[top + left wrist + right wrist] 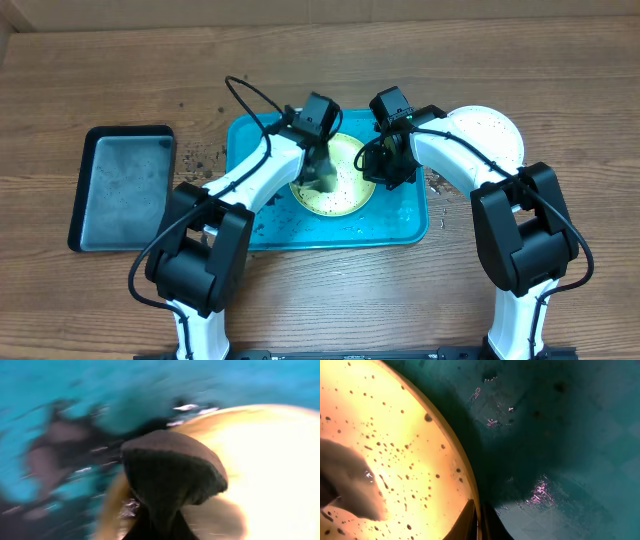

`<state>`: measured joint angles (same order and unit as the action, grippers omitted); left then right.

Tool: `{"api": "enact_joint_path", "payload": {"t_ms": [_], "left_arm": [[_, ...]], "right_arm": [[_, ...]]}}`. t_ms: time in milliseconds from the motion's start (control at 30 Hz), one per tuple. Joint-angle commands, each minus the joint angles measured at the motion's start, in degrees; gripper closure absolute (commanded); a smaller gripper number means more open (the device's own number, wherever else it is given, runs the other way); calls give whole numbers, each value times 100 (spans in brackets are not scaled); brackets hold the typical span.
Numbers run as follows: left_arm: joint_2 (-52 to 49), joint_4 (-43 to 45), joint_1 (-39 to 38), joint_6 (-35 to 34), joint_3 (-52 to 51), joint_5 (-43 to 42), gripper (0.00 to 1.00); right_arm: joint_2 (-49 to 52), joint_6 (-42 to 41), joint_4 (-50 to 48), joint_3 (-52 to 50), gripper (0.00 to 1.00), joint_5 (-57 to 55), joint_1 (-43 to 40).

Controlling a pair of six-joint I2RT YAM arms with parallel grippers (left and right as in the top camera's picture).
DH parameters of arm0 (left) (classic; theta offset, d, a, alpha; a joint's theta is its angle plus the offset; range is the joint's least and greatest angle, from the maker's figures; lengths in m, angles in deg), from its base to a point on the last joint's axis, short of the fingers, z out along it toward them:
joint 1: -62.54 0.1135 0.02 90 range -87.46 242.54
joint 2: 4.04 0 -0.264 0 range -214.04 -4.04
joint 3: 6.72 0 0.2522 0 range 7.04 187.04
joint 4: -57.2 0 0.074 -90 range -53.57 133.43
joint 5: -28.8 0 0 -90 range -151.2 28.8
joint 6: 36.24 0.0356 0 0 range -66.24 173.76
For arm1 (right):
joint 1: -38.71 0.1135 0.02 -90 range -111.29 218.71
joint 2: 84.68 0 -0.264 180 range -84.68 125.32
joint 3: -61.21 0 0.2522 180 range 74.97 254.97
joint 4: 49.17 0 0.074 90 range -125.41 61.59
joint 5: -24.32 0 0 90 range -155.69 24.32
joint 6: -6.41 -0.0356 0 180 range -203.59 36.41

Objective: Clean dirty plates on tray and stack at the side
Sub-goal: 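Scrub the yellow-green plate with the sponge while the right gripper holds it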

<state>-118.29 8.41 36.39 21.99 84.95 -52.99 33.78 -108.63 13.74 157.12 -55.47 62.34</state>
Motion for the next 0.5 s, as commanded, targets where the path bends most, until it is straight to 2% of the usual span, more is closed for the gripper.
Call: {"api": "enact_joint_path", "payload": {"t_ms": [0, 67, 167, 300, 467], "left_arm": [[-107, 297, 17, 114, 149, -2002, 96], [-166, 507, -20, -109, 103, -2511, 96], [-315, 549, -125, -472, 72, -2430, 96], [-634, 525, -227, -293, 72, -2378, 96], [-839, 177, -140, -273, 72, -1458, 96]], "right_arm": [[61, -26, 68, -46, 96, -291, -46], [61, -28, 70, -46, 96, -291, -46], [61, -28, 85, -46, 96, -291, -46], [61, -26, 94, -46, 96, -291, -46], [61, -26, 138, -46, 96, -291, -46]]}}
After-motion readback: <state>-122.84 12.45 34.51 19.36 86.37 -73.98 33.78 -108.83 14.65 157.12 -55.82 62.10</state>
